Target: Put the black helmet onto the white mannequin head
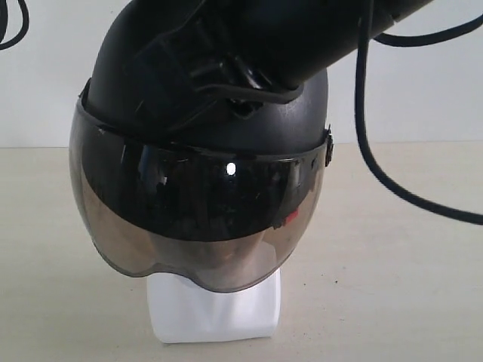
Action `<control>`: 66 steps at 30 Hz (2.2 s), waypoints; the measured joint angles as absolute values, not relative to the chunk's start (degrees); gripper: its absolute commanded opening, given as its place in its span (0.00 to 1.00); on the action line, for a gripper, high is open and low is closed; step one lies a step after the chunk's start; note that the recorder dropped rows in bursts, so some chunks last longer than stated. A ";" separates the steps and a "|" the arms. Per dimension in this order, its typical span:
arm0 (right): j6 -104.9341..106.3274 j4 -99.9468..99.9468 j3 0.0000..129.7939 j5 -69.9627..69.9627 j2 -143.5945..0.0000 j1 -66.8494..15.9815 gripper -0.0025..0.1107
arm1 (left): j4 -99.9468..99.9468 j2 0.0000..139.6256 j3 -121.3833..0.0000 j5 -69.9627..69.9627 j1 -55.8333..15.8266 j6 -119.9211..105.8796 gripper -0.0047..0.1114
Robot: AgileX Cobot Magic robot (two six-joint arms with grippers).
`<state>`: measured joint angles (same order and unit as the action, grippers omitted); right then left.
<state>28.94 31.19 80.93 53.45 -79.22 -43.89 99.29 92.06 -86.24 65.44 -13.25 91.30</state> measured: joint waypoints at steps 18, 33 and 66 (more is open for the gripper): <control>29.08 29.26 77.54 55.48 -77.84 -44.03 0.02 | 98.27 92.75 -86.45 66.23 -9.71 92.80 0.08; 9.18 -0.84 76.94 46.12 -68.27 -44.41 0.02 | 99.85 90.63 -86.45 68.60 -3.77 94.82 0.08; 41.97 45.51 53.64 36.53 -65.87 -13.05 0.02 | 99.12 74.67 -60.14 63.92 1.86 93.58 0.08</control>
<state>41.97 45.51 53.64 36.53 -65.87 -13.05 99.12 74.67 -60.14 63.92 1.86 93.58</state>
